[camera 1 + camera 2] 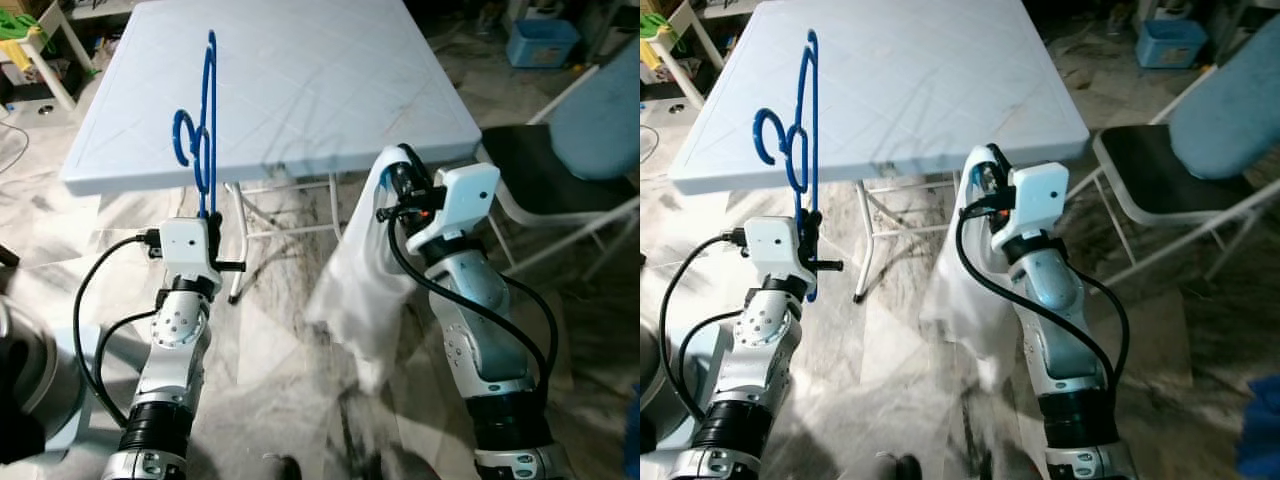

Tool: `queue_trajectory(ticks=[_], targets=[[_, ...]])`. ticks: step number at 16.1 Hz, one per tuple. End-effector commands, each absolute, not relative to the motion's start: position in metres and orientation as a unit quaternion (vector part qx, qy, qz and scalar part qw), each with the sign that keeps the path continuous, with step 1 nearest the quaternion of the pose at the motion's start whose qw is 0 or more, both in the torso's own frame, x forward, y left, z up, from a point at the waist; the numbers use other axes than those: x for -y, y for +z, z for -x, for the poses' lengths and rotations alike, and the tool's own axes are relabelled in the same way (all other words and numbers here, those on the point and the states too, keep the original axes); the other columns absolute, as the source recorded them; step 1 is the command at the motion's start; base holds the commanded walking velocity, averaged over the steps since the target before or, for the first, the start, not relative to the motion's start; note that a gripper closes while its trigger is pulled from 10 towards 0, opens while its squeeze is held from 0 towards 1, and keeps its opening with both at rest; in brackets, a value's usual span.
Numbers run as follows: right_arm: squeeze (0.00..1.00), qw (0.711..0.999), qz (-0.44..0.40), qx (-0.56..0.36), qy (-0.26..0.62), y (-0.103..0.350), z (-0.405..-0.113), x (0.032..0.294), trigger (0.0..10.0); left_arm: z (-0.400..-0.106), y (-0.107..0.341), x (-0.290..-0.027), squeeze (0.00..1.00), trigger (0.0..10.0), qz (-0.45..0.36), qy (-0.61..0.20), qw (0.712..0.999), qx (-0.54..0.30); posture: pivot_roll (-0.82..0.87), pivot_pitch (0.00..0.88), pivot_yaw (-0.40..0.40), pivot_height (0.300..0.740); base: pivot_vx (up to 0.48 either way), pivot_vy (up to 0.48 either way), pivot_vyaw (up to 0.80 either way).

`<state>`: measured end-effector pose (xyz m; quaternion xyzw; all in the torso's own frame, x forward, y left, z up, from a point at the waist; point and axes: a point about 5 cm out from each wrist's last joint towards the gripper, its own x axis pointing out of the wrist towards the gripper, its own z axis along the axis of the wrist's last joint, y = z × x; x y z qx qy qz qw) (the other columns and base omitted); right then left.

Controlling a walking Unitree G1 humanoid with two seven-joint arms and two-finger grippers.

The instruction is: Hang hanger

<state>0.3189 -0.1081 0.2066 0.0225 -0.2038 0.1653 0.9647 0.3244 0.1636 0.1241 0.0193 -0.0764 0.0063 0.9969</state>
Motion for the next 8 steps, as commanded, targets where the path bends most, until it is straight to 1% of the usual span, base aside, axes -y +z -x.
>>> queue_trajectory(ticks=[1, 4, 6, 8], targets=[[0.00, 0.967, -0.029, 0.201, 0.155, 0.205, -0.318, 0.116, 10.0, -0.322, 0.126, -0.162, 0.00, 10.0, -0.028, 0.005, 0.996, 0.081, 0.02, 0.166, 0.048, 0.740, 0.000, 0.000, 0.00], [0.00, 0.968, -0.028, 0.191, 0.157, 0.201, -0.317, 0.115, 10.0, -0.306, 0.108, -0.168, 0.00, 10.0, -0.048, 0.006, 0.997, 0.059, 0.02, 0.168, 0.043, 0.740, 0.000, 0.000, 0.00], [0.00, 0.967, -0.017, 0.191, 0.167, 0.200, -0.316, 0.114, 10.0, -0.299, 0.110, -0.171, 0.00, 10.0, -0.044, 0.017, 0.996, 0.069, 0.03, 0.171, 0.040, 0.740, 0.000, 0.000, 0.52], [0.00, 0.967, -0.020, 0.188, 0.169, 0.199, -0.317, 0.112, 10.0, -0.302, 0.114, -0.173, 0.00, 10.0, -0.050, 0.021, 0.996, 0.072, 0.03, 0.170, 0.035, 0.740, 0.000, 0.000, 0.51]])
